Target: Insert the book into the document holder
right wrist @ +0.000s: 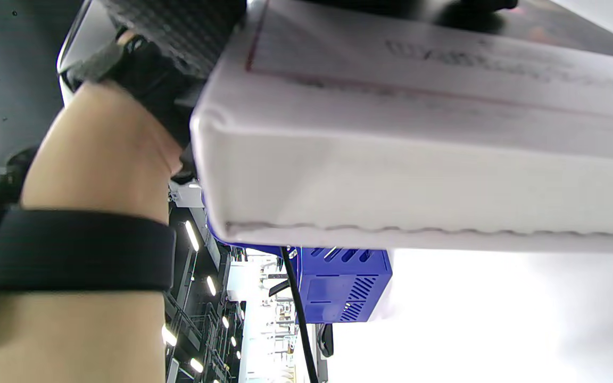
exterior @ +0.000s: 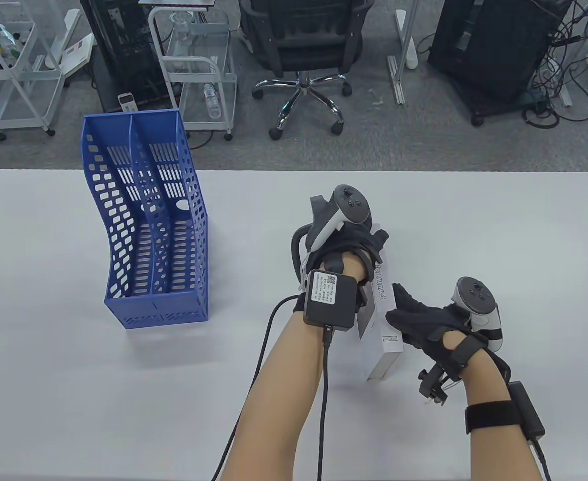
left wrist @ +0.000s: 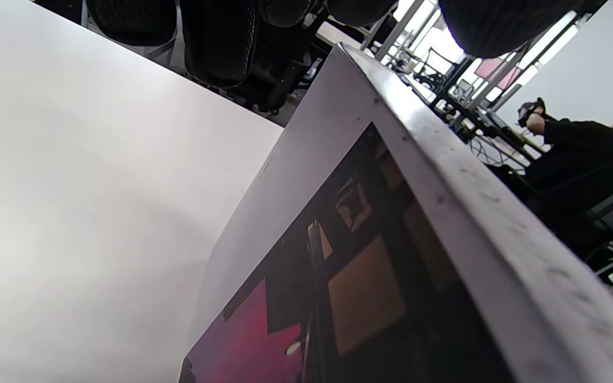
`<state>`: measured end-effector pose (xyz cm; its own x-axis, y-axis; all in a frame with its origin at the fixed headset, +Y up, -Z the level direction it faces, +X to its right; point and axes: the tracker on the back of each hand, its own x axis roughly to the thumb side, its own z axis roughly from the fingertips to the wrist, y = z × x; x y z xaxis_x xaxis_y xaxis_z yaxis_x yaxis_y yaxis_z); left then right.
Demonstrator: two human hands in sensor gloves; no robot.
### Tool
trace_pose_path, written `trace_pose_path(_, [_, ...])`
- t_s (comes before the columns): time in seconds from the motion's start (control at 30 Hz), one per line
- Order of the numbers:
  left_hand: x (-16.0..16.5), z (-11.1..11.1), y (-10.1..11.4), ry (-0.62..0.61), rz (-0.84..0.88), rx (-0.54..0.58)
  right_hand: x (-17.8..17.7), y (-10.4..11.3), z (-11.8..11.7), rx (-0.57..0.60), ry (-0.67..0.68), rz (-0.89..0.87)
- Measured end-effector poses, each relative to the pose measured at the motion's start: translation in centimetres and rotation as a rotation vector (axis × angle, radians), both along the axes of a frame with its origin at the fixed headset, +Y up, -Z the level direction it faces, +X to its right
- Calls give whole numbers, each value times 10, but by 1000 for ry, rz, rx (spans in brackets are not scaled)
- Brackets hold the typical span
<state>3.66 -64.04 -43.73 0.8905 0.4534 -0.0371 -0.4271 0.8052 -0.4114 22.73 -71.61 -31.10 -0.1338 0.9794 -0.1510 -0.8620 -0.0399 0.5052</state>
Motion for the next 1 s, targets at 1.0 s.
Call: trace_pose_path(1.0, [36, -22, -8, -81, -56, -80, -5, 1, -2, 33, 12, 60])
